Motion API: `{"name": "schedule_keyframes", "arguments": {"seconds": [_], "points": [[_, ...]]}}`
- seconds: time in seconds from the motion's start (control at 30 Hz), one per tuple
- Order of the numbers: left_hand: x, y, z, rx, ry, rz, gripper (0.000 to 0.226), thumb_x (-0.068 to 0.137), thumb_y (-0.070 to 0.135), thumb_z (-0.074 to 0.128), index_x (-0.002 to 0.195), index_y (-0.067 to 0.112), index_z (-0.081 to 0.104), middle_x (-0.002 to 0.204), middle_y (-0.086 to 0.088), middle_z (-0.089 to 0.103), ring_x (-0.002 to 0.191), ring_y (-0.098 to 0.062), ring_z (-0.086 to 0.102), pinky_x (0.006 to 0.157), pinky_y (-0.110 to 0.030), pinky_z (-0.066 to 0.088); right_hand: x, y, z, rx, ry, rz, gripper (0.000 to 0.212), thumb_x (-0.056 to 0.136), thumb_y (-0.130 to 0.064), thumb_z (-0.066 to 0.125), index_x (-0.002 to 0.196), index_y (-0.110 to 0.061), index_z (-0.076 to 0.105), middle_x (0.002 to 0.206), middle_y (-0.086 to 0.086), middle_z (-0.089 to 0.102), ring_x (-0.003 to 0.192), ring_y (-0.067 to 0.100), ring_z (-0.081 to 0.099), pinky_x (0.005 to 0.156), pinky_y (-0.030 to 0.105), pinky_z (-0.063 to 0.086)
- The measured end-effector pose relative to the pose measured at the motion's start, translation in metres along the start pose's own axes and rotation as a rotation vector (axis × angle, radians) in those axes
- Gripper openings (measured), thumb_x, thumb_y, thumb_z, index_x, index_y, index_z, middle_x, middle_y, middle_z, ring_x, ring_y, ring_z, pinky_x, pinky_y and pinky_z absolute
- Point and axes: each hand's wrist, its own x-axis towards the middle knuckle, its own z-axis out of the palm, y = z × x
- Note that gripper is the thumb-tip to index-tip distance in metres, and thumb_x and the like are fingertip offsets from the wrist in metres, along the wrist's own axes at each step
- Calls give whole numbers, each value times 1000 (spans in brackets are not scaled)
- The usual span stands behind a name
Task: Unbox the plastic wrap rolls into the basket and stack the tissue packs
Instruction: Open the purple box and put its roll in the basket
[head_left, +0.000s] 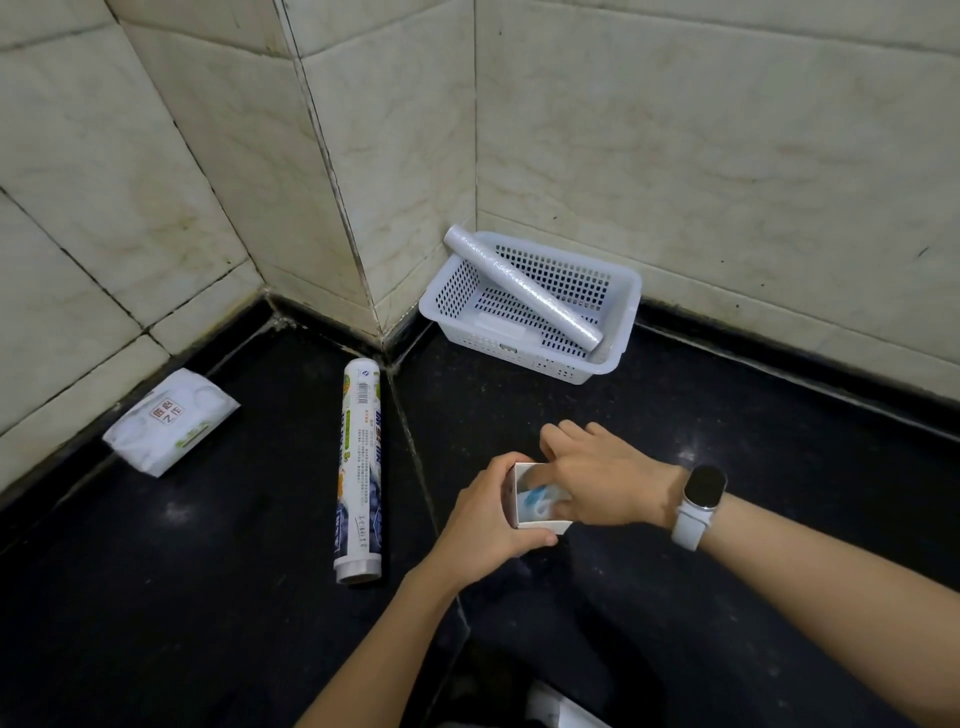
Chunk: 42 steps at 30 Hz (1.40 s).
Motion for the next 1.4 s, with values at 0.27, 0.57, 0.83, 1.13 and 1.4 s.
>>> {"name": "schedule_keyframes", "arguments": {"seconds": [0.27, 0.57, 0.83, 1.13, 1.4], "points": [[14, 2, 12, 128, 8, 54, 63, 60, 44, 73, 112, 52, 37, 114, 24, 51, 109, -1, 50, 92, -30, 47, -13, 19, 29, 173, 179, 36, 23, 88, -32, 46, 107, -26, 57, 104, -2, 38, 93, 16, 36, 74, 28, 27], [43, 10, -7, 537, 182, -115, 77, 73, 46, 66, 138, 23, 30, 135, -3, 42, 118, -26, 45, 99, -47, 41, -44, 65, 29, 857, 447, 438, 7, 88, -20, 51, 88, -13, 53, 81, 5, 58, 72, 18, 52, 64, 21, 40], [78, -1, -16, 554, 179, -372, 90, 80, 59, 52, 146, 12, 11, 148, -14, 29, 131, -32, 36, 105, -48, 37, -42, 82, 59, 1111, 279, 697, 11, 81, -9, 52, 87, -18, 51, 89, 6, 59, 78, 20, 55, 71, 36, 46], [119, -5, -66, 605, 283, -334, 63, 88, 43, 49, 142, 19, 26, 150, -8, 28, 135, -32, 28, 107, -52, 27, 8, 100, 27, 1260, 703, 785, 7, 85, -6, 52, 92, -9, 50, 89, 12, 58, 78, 22, 54, 68, 36, 43], [172, -2, -107, 663, 404, -20, 57, 90, 32, 48, 142, 18, 28, 152, -7, 24, 141, -24, 18, 111, -50, 23, 124, 142, -5, 958, 539, 722, 13, 89, -10, 48, 99, -3, 51, 88, 11, 54, 78, 24, 51, 66, 29, 38]]}}
